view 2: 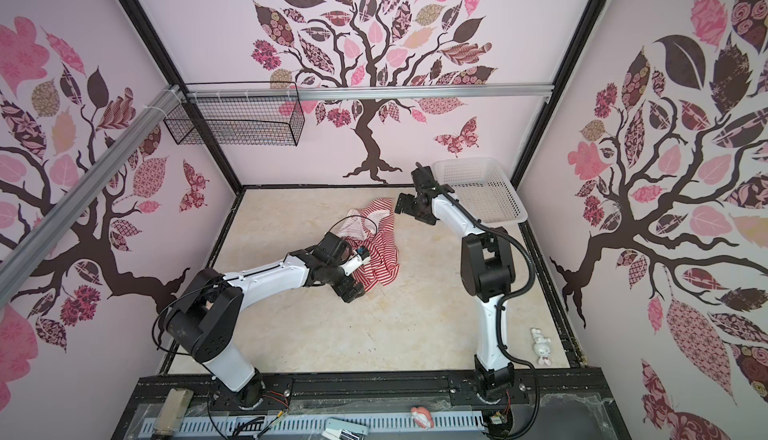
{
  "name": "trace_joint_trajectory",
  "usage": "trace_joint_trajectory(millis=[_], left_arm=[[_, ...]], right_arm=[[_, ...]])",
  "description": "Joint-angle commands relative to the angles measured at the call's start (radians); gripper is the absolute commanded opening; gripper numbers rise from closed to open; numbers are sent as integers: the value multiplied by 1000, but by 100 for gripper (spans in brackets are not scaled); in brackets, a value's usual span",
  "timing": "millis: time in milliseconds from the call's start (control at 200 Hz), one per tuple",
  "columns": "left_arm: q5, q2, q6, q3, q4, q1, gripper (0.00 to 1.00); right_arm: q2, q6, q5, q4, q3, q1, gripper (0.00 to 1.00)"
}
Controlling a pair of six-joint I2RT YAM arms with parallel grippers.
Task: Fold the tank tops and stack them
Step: 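Grasp the tank top edge with the left gripper while the right gripper reaches toward it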
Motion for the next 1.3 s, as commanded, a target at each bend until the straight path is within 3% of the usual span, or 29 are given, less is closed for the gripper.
trace_joint_trajectory(millis=[0,195,265,385,545,791,926,986,1031,1126,1296], left_arm=[[-46,26,-10,41,-32,-1,86],[-49,19,6,39,-44,-1,35],[-52,9,7,33,-50,-1,24],[-73,-31,12,17,-56,2,17],[-122,-152,33,-38,-43,17,20],[-120,-266,47,-98,-56,20,25],[-132,-290,49,-109,-75,31,26],[-104,-295,64,-126,-62,34,34],[-77,-286,74,-133,-59,31,49],[-53,-251,70,-126,-64,11,62],[-70,-203,86,-120,-40,-17,67]], right_arm=[[-159,24,-10,107,-165,13,96],[-379,19,-26,162,-452,63,78],[-427,12,-27,161,-527,72,73],[-454,14,-121,209,-629,73,71],[-424,68,-291,330,-705,93,77],[-337,114,-364,404,-691,103,77],[-249,115,-318,339,-631,112,73],[-216,105,-298,320,-610,113,70],[-204,106,-302,336,-610,113,67],[-192,117,-313,366,-601,114,54],[-211,95,-268,318,-576,113,8]])
